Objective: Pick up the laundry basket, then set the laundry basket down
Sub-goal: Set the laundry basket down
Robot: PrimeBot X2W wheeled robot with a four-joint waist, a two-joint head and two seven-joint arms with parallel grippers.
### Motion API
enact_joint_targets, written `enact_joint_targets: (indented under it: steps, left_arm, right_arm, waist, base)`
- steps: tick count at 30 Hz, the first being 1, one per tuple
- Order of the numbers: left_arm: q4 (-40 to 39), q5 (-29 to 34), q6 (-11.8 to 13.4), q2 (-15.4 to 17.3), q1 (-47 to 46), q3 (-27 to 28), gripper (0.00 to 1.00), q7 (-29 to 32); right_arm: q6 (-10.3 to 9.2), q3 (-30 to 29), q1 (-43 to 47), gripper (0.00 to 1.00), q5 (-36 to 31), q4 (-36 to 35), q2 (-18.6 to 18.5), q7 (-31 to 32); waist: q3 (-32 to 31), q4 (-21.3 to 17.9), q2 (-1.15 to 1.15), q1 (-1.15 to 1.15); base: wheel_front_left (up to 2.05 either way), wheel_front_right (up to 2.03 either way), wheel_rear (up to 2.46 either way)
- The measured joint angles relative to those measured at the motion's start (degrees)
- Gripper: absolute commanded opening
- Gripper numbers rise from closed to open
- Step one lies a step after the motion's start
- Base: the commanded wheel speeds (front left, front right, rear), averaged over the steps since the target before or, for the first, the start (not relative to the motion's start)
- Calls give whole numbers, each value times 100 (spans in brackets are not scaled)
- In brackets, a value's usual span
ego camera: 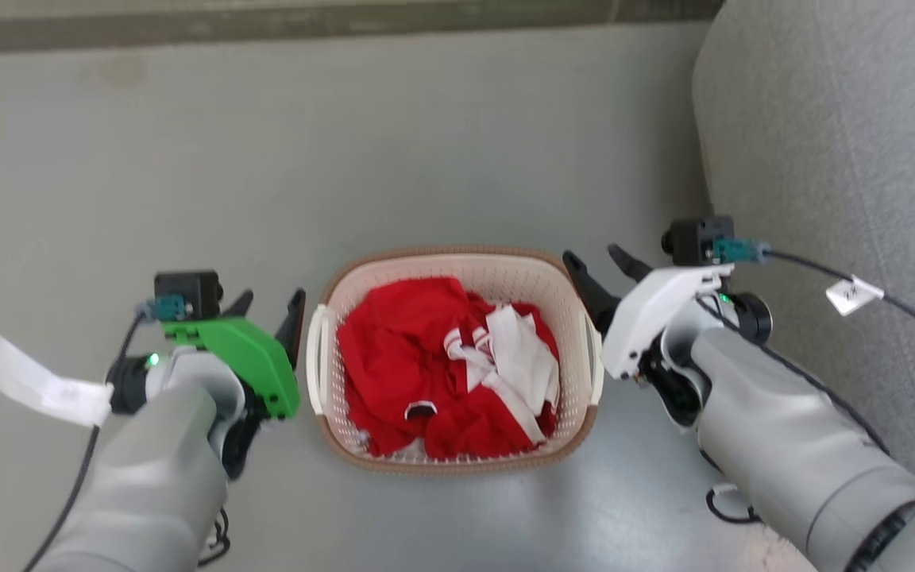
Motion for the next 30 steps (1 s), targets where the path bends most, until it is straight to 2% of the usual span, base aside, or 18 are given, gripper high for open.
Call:
enact_joint_targets:
  steps: [4, 10, 23, 30]
  left_arm:
    - [-140, 30, 0, 36, 226, 34, 100, 0]
    - [-511, 155, 0, 218, 346, 413, 100, 0]
    - [-1300, 581, 60, 435, 827, 1131, 100, -1]
    - [-1909, 953, 156, 465, 1248, 1543, 100, -1]
  right_arm:
    - [0, 18, 231, 100, -15, -134, -124, -53]
    - [0, 5, 552, 100, -60, -357, -232, -65]
    - [-1, -894, 766, 100, -588, -1349, -648, -65]
    - [-126, -1447, 1157, 100, -1000, -1982, -845, -65]
  waist:
    - [-315, 30, 0, 0]
    - [-786, 72, 0, 0]
    - [-1494, 152, 0, 0]
    - [-1616, 192, 0, 0]
  base:
    - [0, 0, 0]
    - [0, 0, 0]
    - [0, 0, 0]
    - [0, 0, 0]
